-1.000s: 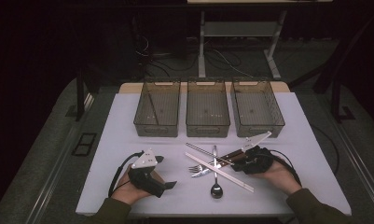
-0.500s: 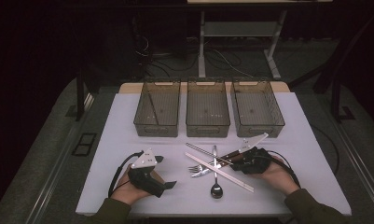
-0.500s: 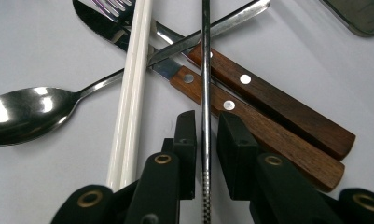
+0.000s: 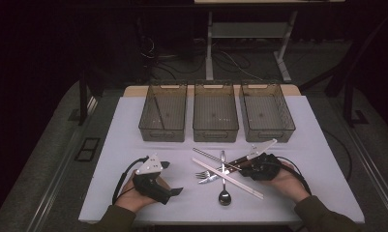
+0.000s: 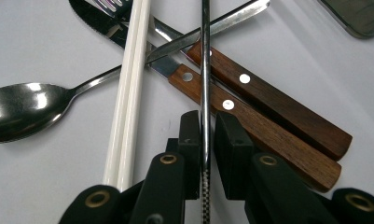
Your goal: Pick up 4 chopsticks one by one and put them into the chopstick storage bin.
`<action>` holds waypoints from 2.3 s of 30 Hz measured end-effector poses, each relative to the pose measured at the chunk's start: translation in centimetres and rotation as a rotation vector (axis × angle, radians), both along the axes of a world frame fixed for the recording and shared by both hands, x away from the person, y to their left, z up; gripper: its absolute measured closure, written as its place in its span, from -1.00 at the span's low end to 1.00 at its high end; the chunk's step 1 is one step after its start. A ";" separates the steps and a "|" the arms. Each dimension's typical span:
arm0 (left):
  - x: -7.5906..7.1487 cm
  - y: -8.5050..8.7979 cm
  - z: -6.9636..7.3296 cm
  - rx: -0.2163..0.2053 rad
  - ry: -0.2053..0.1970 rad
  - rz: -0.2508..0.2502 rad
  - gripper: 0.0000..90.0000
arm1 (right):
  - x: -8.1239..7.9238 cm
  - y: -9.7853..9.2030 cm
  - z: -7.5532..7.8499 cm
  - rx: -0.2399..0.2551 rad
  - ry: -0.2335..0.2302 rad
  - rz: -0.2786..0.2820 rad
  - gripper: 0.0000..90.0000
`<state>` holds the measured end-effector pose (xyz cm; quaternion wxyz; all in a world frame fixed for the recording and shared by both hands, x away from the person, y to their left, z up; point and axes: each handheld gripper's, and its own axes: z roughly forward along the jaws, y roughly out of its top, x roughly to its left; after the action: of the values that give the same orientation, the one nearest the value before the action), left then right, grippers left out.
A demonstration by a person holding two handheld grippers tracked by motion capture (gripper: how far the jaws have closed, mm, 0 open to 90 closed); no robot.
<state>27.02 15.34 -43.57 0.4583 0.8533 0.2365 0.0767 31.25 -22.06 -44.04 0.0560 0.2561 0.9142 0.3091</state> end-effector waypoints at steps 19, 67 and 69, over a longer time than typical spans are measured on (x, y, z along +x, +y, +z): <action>0.0 0.0 0.0 0.005 0.000 -0.001 -1.00 | 0.0 -0.1 -0.1 0.010 0.008 -0.008 0.91; 0.0 0.0 0.0 0.000 0.006 0.001 -1.00 | 0.5 -2.4 3.6 0.181 -0.014 -0.053 0.93; 0.0 0.0 0.0 0.001 0.006 0.001 -1.00 | 0.6 -2.3 3.9 0.194 -0.021 -0.057 0.93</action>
<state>27.01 15.34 -43.58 0.4573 0.8536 0.2383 0.0746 31.83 -24.39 -40.17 0.0494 0.2831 0.8717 0.3968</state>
